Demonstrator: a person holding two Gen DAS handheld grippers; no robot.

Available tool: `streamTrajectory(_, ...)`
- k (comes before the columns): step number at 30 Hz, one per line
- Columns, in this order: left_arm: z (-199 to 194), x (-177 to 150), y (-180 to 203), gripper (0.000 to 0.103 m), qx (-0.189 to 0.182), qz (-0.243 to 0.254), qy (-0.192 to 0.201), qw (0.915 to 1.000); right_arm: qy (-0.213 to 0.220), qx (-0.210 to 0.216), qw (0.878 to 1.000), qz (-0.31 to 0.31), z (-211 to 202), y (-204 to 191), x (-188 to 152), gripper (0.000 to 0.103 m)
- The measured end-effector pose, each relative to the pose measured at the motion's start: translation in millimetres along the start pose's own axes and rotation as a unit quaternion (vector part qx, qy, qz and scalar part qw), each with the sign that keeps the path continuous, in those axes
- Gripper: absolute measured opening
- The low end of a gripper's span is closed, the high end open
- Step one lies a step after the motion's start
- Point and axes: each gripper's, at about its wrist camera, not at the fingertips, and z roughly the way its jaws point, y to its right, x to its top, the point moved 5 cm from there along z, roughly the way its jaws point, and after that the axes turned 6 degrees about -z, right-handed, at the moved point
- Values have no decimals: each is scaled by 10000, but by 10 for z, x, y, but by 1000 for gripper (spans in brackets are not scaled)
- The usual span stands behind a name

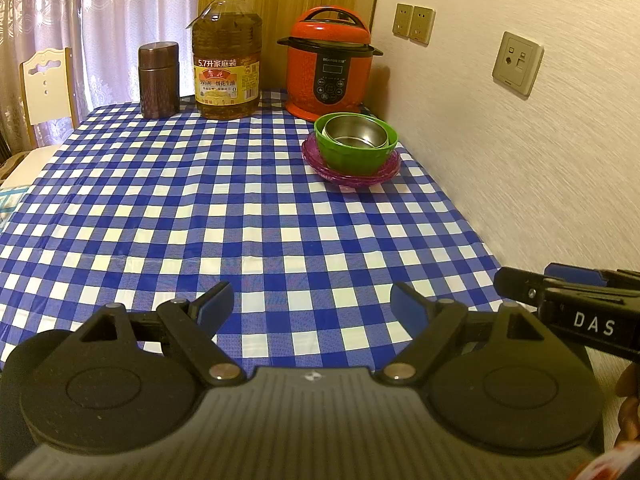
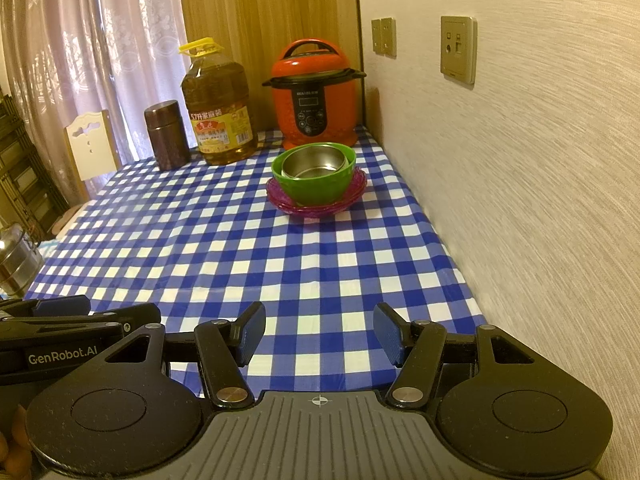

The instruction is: Organize plates and bowls

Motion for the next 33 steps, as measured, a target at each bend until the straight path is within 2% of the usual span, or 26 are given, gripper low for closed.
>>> streamTrajectory(33, -11, 0, 52, 84, -39, -23, 88, 10000, -24, -4, 10000, 12, 3, 36, -30, 60)
